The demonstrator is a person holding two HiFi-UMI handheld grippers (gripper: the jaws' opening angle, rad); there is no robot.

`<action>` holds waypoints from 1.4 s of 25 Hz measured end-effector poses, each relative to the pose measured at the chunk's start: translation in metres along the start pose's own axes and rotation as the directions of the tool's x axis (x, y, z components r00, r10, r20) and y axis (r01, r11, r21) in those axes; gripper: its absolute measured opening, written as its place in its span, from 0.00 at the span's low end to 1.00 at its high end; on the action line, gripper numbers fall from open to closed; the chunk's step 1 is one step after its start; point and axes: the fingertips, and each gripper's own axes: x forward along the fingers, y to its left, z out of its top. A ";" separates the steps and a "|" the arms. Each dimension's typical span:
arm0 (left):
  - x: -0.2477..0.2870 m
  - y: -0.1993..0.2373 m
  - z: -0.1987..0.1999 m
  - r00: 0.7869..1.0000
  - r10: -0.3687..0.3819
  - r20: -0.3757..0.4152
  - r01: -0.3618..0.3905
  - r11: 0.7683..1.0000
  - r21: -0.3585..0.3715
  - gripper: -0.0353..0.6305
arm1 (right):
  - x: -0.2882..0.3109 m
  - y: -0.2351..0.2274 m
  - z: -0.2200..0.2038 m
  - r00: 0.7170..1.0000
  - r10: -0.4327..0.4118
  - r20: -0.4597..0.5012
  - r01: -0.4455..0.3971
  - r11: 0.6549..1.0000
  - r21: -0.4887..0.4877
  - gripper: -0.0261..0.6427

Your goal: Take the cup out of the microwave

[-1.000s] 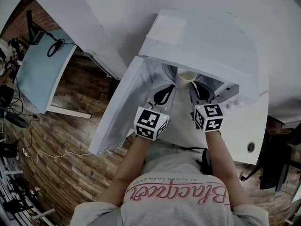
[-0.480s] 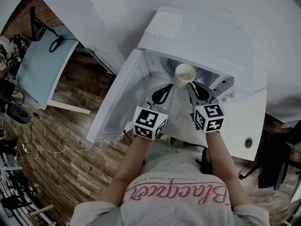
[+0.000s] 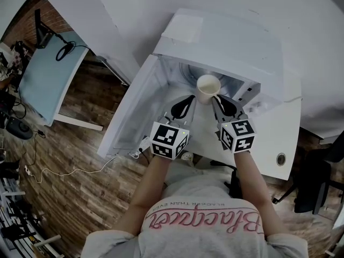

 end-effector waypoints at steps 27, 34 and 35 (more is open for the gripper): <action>-0.011 -0.021 0.034 0.999 0.010 0.030 -0.009 1.000 -0.006 0.06 | -0.042 0.015 0.037 0.995 0.095 0.013 -0.095 0.995 -0.025 0.12; -0.017 -0.026 0.060 0.997 0.012 0.078 -0.016 0.999 0.051 0.06 | -0.052 0.015 0.054 0.993 0.105 0.046 -0.104 0.994 -0.026 0.12; -0.017 -0.027 0.063 0.996 0.013 0.083 -0.018 0.998 0.060 0.06 | -0.054 0.015 0.057 0.993 0.106 0.051 -0.105 0.994 -0.027 0.12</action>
